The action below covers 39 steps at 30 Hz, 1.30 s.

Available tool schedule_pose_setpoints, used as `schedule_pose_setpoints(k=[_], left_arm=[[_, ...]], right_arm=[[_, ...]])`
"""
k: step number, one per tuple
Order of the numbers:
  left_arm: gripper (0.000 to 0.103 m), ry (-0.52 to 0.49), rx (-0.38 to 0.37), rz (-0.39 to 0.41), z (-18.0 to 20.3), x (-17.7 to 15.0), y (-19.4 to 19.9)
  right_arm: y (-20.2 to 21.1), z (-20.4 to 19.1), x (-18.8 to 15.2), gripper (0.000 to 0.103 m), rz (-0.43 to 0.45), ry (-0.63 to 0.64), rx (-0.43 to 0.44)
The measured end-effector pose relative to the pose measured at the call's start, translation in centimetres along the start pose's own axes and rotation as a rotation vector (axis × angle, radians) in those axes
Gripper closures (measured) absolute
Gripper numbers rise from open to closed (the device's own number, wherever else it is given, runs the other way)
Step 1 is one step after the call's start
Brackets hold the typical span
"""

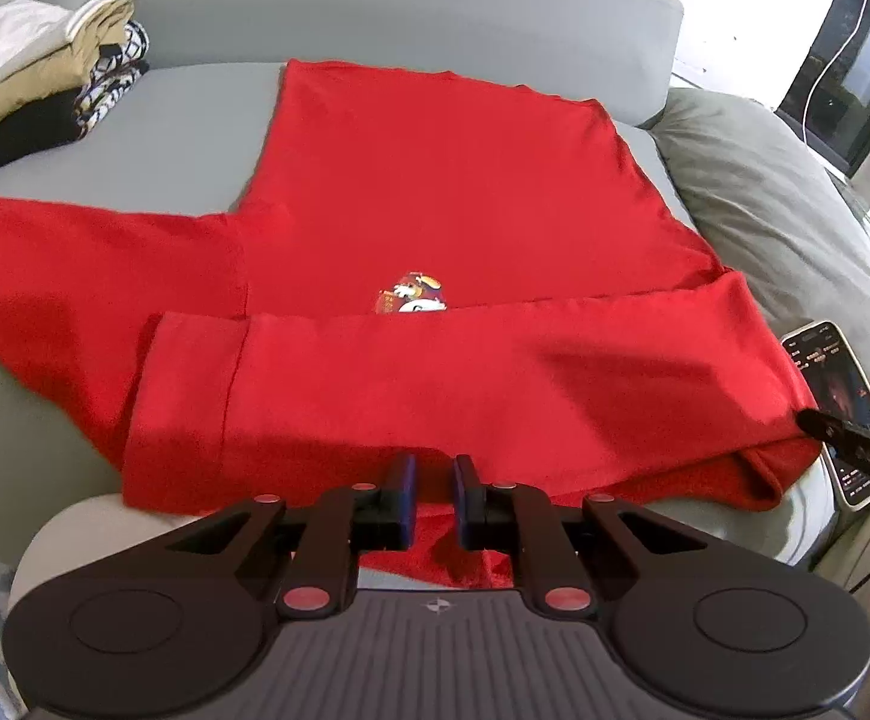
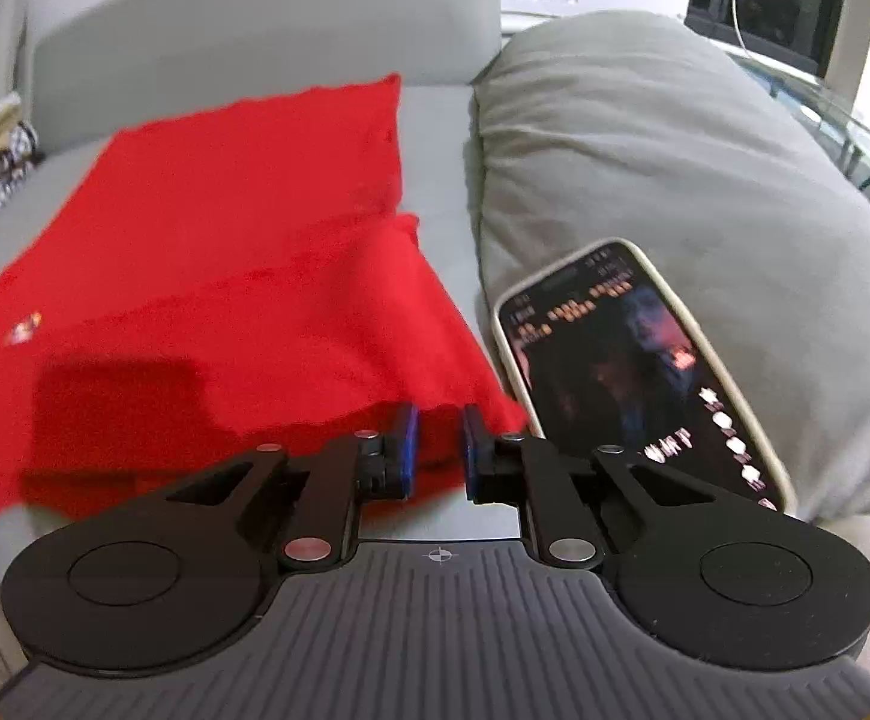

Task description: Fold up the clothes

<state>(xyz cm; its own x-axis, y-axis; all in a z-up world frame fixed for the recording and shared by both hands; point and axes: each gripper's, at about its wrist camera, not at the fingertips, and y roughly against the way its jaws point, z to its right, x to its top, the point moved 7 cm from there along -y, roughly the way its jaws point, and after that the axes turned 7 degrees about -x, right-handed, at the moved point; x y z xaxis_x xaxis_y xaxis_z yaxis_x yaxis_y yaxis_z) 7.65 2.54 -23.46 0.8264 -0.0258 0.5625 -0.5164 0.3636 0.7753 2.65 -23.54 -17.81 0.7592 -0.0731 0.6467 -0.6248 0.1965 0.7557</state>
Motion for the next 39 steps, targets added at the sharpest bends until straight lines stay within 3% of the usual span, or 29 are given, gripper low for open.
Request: schedule_pose_setpoints(k=[2, 5, 8, 11, 15, 21, 23, 25, 26, 27, 29, 31, 33, 39], left_arm=[[0.092, 0.008, -0.002, 0.000, -0.1, -0.1, 0.3], [0.092, 0.006, -0.022, 0.023, 0.5, -0.2, 1.6], [0.092, -0.015, -0.053, 0.071, 1.5, 0.2, 2.7], [0.092, -0.046, -0.036, 0.084, 2.2, 0.6, 1.6], [0.092, -0.066, -0.001, 0.010, 2.5, -0.8, -0.8], [0.092, -0.046, -0.001, -0.090, 2.7, -3.3, 0.2], [0.092, -0.012, -0.037, -0.095, 2.7, -3.5, 1.1], [0.091, 0.013, -0.062, -0.061, 2.6, -3.3, 2.4], [0.086, 0.020, -0.065, -0.033, 2.5, -3.0, 3.2], [0.076, 0.028, -0.067, -0.004, 2.4, -2.6, 4.0], [0.058, 0.059, -0.057, 0.055, 1.9, -1.9, 5.4], [0.054, 0.099, -0.046, 0.107, 1.2, -1.3, 6.7], [0.038, 0.128, -0.018, 0.141, 0.3, -0.9, 7.6], [0.037, 0.248, 0.084, 0.236, -4.5, -0.1, 10.3]], right_arm=[[0.4, 0.3, 0.0, 0.087, -0.016, 0.001, -0.032], [2.7, 0.7, 0.2, 0.087, 0.040, 0.002, -0.045], [3.3, -1.2, 1.1, 0.085, 0.116, 0.053, 0.012], [3.1, -3.3, 1.9, 0.082, 0.176, 0.109, 0.066], [-0.2, -5.4, 0.7, 0.082, 0.073, 0.203, 0.071], [1.5, -3.4, -1.5, 0.081, -0.013, 0.196, 0.071], [2.7, -2.6, -1.8, 0.081, -0.017, 0.162, 0.090], [3.8, -1.8, -2.1, 0.070, -0.021, 0.129, 0.110], [4.9, -1.9, -1.8, 0.056, 0.027, 0.128, 0.114], [6.0, -2.0, -1.3, 0.049, 0.089, 0.131, 0.116], [7.8, -2.7, -0.3, 0.048, 0.192, 0.151, 0.142], [8.8, -3.7, 0.2, 0.042, 0.241, 0.175, 0.153], [8.9, -4.5, 0.6, 0.038, 0.237, 0.167, 0.156], [8.3, -6.2, 2.8, 0.034, 0.097, 0.158, 0.195]])
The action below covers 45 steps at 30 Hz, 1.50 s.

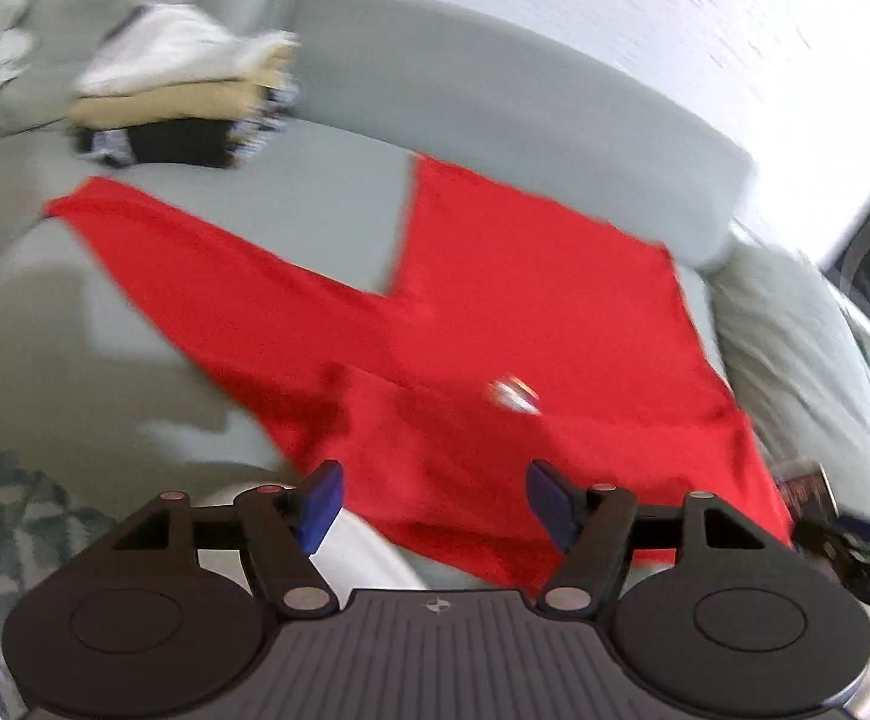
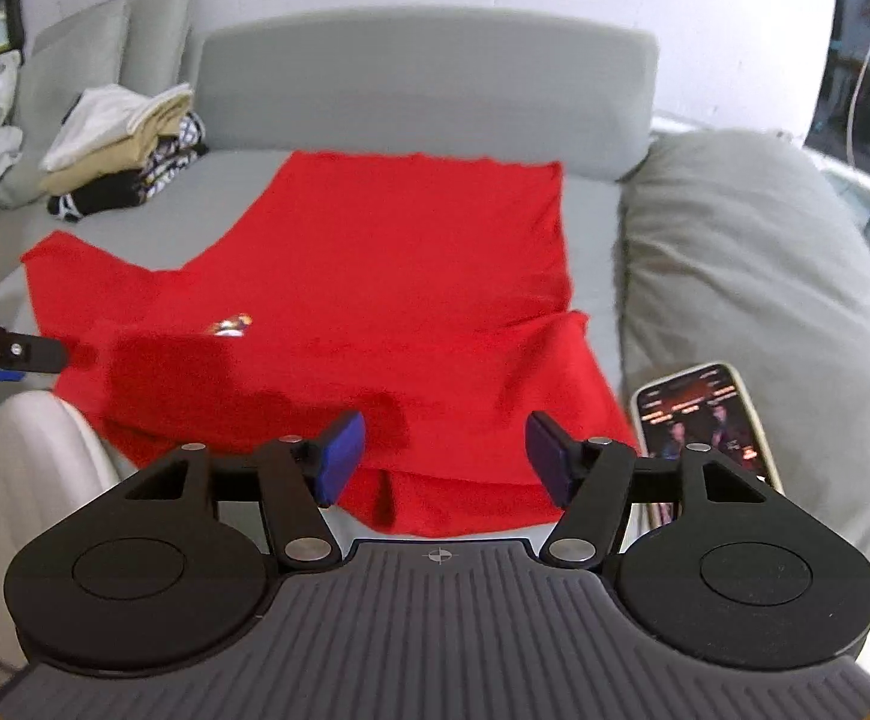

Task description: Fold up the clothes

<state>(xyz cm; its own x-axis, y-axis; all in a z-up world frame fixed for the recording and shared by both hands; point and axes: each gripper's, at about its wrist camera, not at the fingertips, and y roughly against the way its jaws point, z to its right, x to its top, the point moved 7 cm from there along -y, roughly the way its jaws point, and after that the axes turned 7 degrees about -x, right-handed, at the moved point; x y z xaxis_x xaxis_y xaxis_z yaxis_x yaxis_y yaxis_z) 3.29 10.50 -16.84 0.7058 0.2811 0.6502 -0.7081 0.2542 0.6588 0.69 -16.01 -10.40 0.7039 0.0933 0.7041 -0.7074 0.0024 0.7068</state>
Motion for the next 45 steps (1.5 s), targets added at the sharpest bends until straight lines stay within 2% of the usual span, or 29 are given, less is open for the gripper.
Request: schedule_pose_setpoints(k=[5, 8, 10, 12, 15, 18, 21, 24, 28, 30, 33, 37, 41, 42, 45], left_arm=[[0.039, 0.300, 0.020, 0.136, -9.0, 2.4, 2.3], [0.044, 0.481, 0.012, 0.250, -15.1, 3.3, 2.9], [0.050, 0.593, -0.021, 0.307, -19.1, 4.1, 2.1], [0.055, 0.731, -0.081, 0.336, -23.0, 5.0, 0.4], [0.056, 0.867, -0.142, 0.313, -26.5, 6.5, -3.1], [0.054, 0.868, -0.155, 0.265, -27.9, 8.7, -5.8], [0.048, 0.846, -0.174, 0.252, -28.8, 11.2, -7.6], [0.043, 0.869, -0.177, 0.234, -29.9, 13.0, -9.1], [0.041, 0.893, -0.195, 0.254, -31.3, 14.6, -10.5], [0.047, 0.931, -0.208, 0.277, -32.2, 15.2, -11.2], [0.051, 0.927, -0.199, 0.309, -33.4, 16.2, -12.0], [0.065, 0.937, -0.174, 0.346, -34.8, 16.8, -12.9], [0.095, 1.078, -0.172, 0.404, -36.6, 15.6, -13.1], [0.099, 1.082, -0.169, 0.409, -36.7, 15.5, -12.9], [0.102, 0.902, -0.093, 0.421, -34.7, 17.5, -11.3]], right_arm=[[-0.1, -0.3, 3.3, 0.028, -0.116, -0.189, 0.168], [0.3, -1.0, 5.9, 0.025, -0.120, -0.280, 0.278], [0.3, -1.7, 7.3, 0.025, -0.117, -0.330, 0.328], [-0.1, -2.6, 8.4, 0.025, -0.119, -0.370, 0.346], [-0.4, -4.4, 9.7, 0.025, -0.121, -0.411, 0.383], [0.0, -5.9, 11.1, 0.025, -0.092, -0.412, 0.416], [0.5, -6.7, 12.4, 0.025, -0.062, -0.399, 0.409], [0.6, -7.2, 13.3, 0.025, -0.043, -0.396, 0.389], [1.0, -7.7, 14.4, 0.025, -0.028, -0.412, 0.403], [1.5, -7.6, 15.1, 0.025, -0.015, -0.426, 0.425], [2.4, -6.9, 16.3, 0.025, 0.029, -0.443, 0.430], [3.1, -6.3, 17.1, 0.025, 0.074, -0.426, 0.424], [3.3, -6.0, 16.1, 0.025, 0.064, -0.445, 0.465], [3.4, -5.9, 15.8, 0.025, 0.063, -0.443, 0.469], [4.0, -5.5, 14.8, 0.025, 0.060, -0.430, 0.472]])
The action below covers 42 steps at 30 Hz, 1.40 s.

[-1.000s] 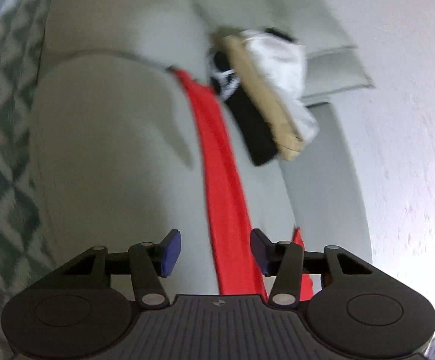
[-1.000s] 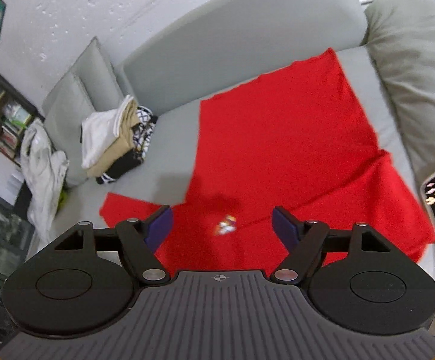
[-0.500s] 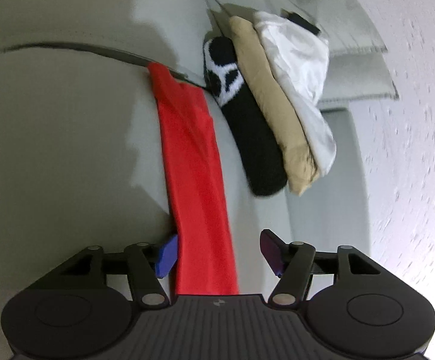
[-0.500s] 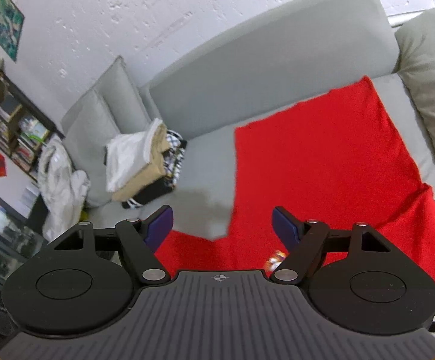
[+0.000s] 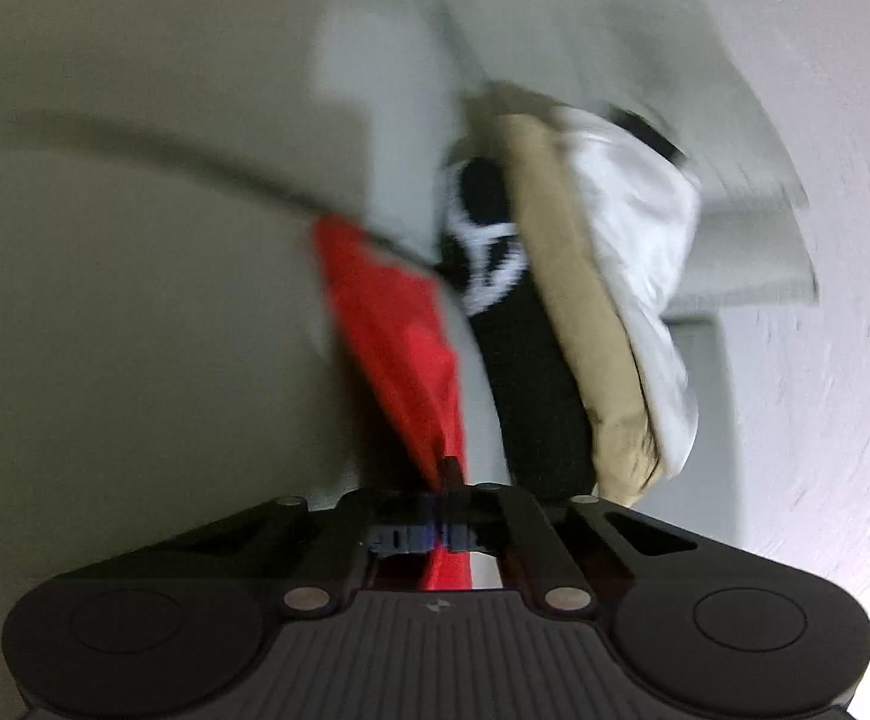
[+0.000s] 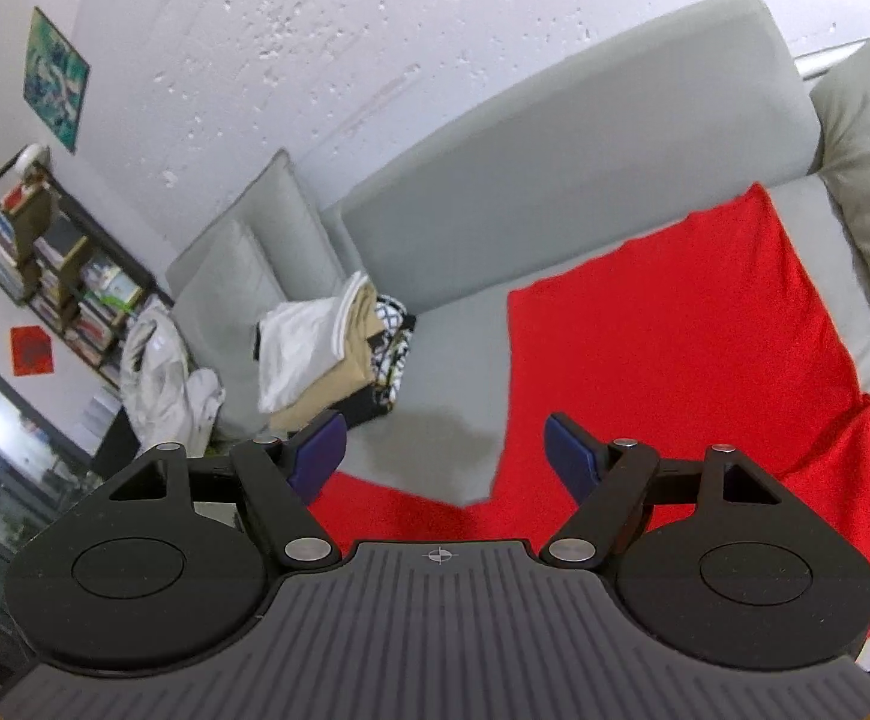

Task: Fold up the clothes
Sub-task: 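Grasp the T-shirt's side edge with the left tool and lift it, then fold the held side over the shirt body and open the left tool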

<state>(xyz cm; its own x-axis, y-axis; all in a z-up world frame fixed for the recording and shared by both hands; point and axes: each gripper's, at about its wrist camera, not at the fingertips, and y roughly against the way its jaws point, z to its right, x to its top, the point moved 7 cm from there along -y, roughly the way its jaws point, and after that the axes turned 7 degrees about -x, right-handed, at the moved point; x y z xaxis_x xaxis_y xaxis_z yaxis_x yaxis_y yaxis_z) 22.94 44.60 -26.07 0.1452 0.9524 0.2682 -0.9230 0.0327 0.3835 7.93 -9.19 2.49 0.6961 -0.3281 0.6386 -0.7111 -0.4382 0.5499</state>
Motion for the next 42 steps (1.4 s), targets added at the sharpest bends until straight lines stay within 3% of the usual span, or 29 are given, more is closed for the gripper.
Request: schedule_pose_setpoints(k=[4, 8, 12, 16, 21, 26, 28, 29, 30, 31, 32, 34, 36, 40, 42], left_arm=[[0.102, -0.202, -0.067, 0.022, 6.2, -1.4, 2.3], [0.102, -0.443, -0.112, -0.015, 13.3, -5.6, 5.5], [0.102, -0.678, -0.151, -0.068, 19.3, -13.2, 9.3], [0.102, -0.897, -0.162, -0.158, 23.5, -23.9, 12.7], [0.102, -1.124, -0.111, -0.218, 25.2, -37.8, 14.8], [0.102, -1.247, -0.147, -0.384, 24.4, -48.8, 14.0], [0.094, -1.311, -0.123, -0.496, 22.8, -52.4, 13.0], [0.084, -1.327, -0.088, -0.558, 21.7, -53.7, 12.5], [0.070, -1.346, -0.052, -0.615, 20.6, -54.9, 12.2], [0.066, -1.379, -0.010, -0.647, 19.7, -55.6, 12.0], [0.058, -1.425, 0.031, -0.654, 19.0, -55.9, 12.2], [0.052, -1.516, 0.063, -0.633, 18.5, -55.6, 13.1], [0.031, -1.571, 0.060, -0.629, 18.4, -54.6, 14.2], [0.027, -1.613, 0.039, -0.702, 17.8, -52.7, 16.0], [0.027, -1.580, -0.006, -0.733, 17.3, -51.5, 17.6]], right_arm=[[2.1, 1.6, 0.1, 0.025, 0.032, 0.000, -0.045], [5.0, 5.2, 0.4, 0.025, 0.087, -0.019, -0.149], [8.3, 10.5, -0.4, 0.025, 0.117, -0.081, -0.249], [11.0, 16.2, -2.1, 0.025, 0.116, -0.183, -0.311], [13.4, 21.4, -4.3, 0.025, 0.130, -0.270, -0.337], [14.0, 24.0, -5.7, 0.025, 0.115, -0.324, -0.325], [14.2, 24.2, -6.0, 0.025, 0.114, -0.326, -0.322], [14.1, 24.2, -6.2, 0.025, 0.111, -0.327, -0.317], [14.0, 24.2, -6.3, 0.025, 0.109, -0.329, -0.311], [13.9, 24.1, -6.5, 0.025, 0.106, -0.330, -0.305], [13.9, 24.2, -6.6, 0.025, 0.103, -0.336, -0.298], [13.8, 24.2, -6.9, 0.023, 0.101, -0.354, -0.281], [13.6, 24.2, -6.9, 0.022, 0.098, -0.373, -0.271], [12.7, 23.9, -6.9, 0.022, 0.086, -0.381, -0.272], [12.1, 23.6, -7.0, 0.022, 0.070, -0.372, -0.275]])
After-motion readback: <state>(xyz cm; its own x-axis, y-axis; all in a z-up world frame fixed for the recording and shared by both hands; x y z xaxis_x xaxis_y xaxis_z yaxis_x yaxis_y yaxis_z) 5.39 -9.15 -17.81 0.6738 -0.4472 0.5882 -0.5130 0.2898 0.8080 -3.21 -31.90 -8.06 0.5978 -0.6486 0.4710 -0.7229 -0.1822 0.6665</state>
